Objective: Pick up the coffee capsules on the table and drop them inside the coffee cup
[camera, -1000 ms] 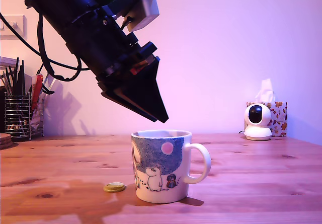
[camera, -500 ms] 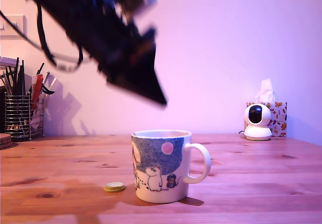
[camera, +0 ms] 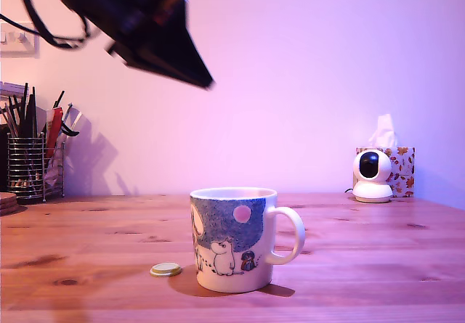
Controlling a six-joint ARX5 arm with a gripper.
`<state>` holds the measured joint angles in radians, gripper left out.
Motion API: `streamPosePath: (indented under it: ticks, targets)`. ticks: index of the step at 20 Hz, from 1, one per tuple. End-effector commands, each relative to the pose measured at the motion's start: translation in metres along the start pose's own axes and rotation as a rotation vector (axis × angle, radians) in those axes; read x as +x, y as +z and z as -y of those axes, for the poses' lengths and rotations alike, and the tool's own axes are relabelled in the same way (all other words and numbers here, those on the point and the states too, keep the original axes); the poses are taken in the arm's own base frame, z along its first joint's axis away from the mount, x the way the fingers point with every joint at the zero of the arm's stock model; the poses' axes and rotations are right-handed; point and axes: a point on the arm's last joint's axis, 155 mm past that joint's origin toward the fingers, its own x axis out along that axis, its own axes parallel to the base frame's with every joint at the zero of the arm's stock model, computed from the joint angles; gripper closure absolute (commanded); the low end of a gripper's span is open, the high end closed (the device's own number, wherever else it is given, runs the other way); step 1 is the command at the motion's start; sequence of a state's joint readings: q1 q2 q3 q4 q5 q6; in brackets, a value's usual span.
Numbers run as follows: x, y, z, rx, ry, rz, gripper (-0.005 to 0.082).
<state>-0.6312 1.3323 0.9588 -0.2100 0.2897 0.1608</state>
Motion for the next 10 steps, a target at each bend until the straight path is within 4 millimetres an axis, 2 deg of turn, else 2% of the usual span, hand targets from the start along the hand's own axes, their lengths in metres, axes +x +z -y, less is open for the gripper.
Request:
streamPosePath:
  ticks: [1,5,10]
  targets:
    - [-0.011,-0.001,-0.001,-0.005,0.01,0.024,0.0793]
    - [-0.039,0.014,-0.011,0.006,0.062,0.126,0.0793]
    - [-0.07,-0.005,-0.035,-0.038,0.198,0.169,0.0793]
